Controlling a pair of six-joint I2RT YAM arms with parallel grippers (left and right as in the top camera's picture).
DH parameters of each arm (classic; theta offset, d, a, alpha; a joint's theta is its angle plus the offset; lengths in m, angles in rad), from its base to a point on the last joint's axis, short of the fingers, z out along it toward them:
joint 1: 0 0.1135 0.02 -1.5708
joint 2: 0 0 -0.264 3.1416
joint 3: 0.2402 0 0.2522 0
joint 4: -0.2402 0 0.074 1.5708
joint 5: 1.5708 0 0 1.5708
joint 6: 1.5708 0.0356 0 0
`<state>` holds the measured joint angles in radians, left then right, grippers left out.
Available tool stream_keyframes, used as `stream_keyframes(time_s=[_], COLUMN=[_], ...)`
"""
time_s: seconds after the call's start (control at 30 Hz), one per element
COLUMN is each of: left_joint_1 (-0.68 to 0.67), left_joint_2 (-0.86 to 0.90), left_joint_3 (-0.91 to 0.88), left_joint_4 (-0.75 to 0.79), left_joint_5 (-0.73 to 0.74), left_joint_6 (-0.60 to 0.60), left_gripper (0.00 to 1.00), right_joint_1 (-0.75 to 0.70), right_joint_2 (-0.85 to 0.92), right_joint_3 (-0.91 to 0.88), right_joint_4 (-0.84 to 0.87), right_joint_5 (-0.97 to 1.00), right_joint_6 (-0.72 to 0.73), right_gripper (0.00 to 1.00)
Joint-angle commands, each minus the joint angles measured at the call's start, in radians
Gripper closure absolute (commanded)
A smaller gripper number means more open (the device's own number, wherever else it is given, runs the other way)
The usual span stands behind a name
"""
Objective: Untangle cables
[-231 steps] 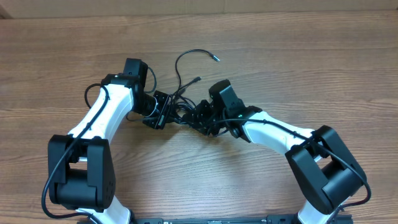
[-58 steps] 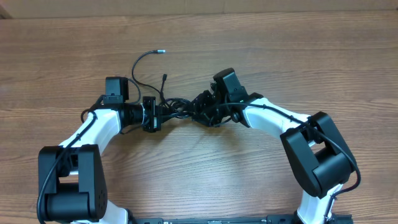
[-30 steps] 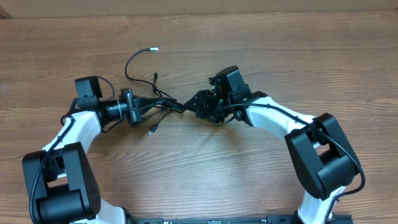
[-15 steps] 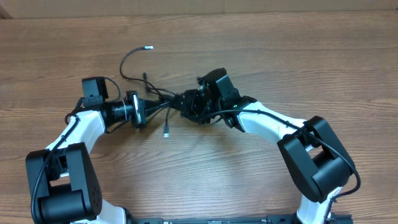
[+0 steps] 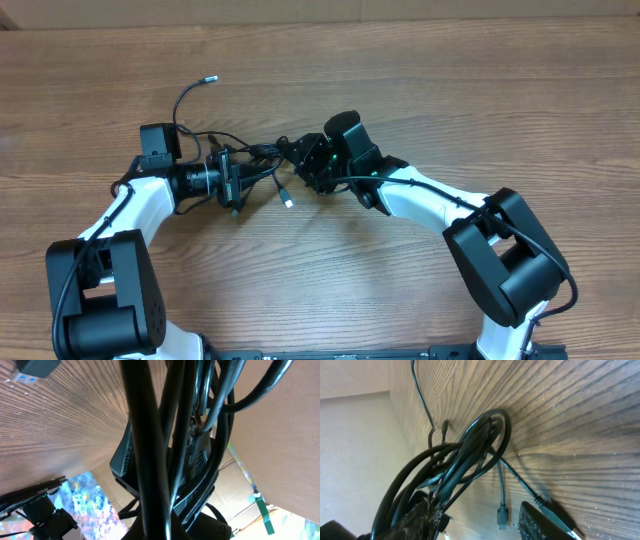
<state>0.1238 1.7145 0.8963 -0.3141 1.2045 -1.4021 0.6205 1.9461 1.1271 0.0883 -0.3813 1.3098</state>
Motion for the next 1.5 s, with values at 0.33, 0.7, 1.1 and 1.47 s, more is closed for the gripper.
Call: stream_keyframes(time_s=[0.33,0.7,1.1,1.47], left_joint_1=[-0.085,-0.052,0.007,0.003], left_joint_2=[-0.026,-0.026,-0.026,-0.026], left_joint_3=[0.0,0.0,0.0,0.0], left_joint_4=[0.002,0.036,-0.246,-0.318], left_joint_5=[0.155,0.067,-0.467,-0.756], left_joint_6=[0.056,0.351,1.007,1.062], left_gripper=[0.96,0.96,0.95,0.91], right_joint_1=[0.015,-0.031,-0.191,-0.187], right_joint_2=[-0.006,-0.006,-0.006,-0.006], right_joint_3=[0.011,0.011,0.011,0.011], right_joint_4=[0.069,-0.407,-0.621,-0.595], right_joint_5=[0.099,0.231,0.3,0.117], right_joint_6=[0.036,-0.051,-0.062,-0.062], right_gripper=[0.47,0.47,0.46,0.44])
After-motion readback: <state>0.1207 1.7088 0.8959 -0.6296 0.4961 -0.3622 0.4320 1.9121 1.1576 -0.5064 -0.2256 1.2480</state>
